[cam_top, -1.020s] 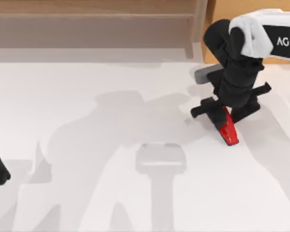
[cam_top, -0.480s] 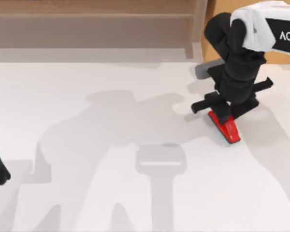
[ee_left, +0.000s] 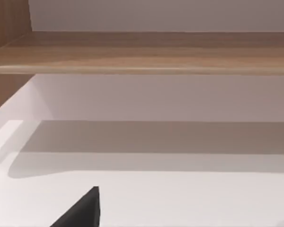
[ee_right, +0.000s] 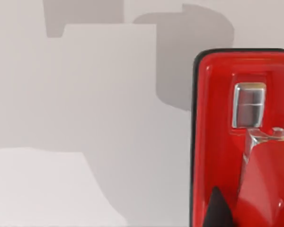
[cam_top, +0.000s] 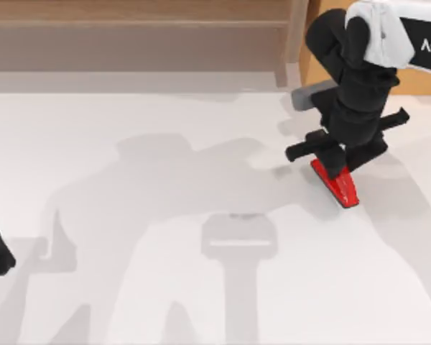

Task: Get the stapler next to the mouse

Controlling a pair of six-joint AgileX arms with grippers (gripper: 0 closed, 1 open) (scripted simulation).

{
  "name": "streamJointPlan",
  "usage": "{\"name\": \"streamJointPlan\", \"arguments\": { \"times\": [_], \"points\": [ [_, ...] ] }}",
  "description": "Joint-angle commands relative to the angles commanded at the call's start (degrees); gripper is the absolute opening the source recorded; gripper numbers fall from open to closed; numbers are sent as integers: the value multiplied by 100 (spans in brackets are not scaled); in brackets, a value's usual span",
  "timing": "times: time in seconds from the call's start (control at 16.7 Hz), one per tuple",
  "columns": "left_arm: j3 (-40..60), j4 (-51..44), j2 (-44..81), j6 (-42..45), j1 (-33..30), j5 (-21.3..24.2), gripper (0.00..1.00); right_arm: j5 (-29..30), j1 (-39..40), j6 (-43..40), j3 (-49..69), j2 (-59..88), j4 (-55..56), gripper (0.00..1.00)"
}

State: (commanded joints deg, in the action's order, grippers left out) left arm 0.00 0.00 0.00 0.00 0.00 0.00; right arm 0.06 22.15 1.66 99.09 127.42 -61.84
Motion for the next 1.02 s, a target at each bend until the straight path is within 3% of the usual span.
{"name": "streamJointPlan", "arguments": {
  "times": [0.3, 0.66, 1.02],
  "points": [
    [0, 0, 0, 0, 0, 0, 100, 136, -656, -72, 347, -365, -366, 0],
    [0, 0, 0, 0, 0, 0, 100, 302, -2358, -554, 925, -472, -1009, 0],
    [0, 0, 0, 0, 0, 0, 100, 221, -3989, -1597, 1573, 44, -1168, 0]
  ]
}}
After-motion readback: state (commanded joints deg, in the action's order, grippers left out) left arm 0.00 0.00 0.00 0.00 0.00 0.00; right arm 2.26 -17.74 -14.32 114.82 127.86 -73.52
